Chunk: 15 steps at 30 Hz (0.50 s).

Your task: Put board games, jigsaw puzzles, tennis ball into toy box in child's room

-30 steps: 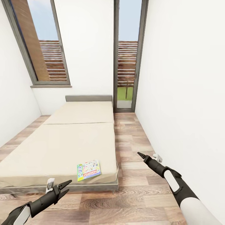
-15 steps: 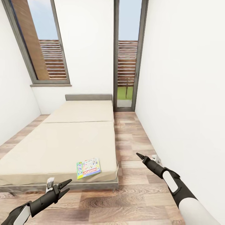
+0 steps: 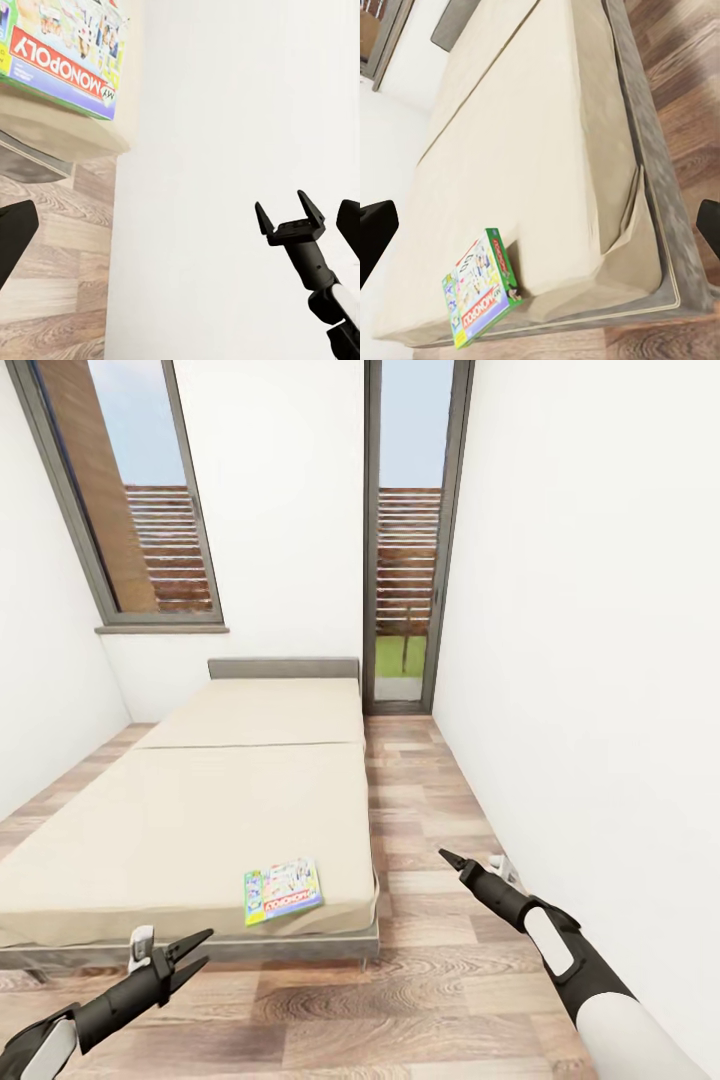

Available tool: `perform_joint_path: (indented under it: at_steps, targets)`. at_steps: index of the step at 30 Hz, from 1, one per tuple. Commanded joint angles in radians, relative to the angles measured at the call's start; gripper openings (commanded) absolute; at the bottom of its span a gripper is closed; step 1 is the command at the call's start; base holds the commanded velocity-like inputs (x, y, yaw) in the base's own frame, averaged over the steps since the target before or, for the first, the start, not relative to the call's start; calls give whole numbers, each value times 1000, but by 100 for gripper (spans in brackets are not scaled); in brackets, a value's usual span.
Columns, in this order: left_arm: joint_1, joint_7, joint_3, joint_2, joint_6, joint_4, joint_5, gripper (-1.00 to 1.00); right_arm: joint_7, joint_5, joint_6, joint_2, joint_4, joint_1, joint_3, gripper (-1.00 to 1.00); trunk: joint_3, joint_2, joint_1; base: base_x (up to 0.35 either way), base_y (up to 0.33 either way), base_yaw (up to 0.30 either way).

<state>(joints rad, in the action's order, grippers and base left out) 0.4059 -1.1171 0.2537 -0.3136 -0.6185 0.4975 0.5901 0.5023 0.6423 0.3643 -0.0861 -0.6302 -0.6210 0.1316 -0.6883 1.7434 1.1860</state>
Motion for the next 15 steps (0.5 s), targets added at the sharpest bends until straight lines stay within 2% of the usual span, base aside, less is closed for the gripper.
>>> perform_joint_path:
  at_steps: [1,5,15]
  targets:
    - [1,-4,3,-1,-9,0,3,100,7,8,9,0,0,-1,3,100,-4,8,4,0,0,0]
    - [1,-10,13,-6,-12,0,2,100,41,8,11,-2,0,0,3,100,-17,36,19,0,0,0]
    - [1,-2,16,-1,-11,0,1,100,60,7,55,-4,0,-1,5,100,-48,106,58,0,0,0]
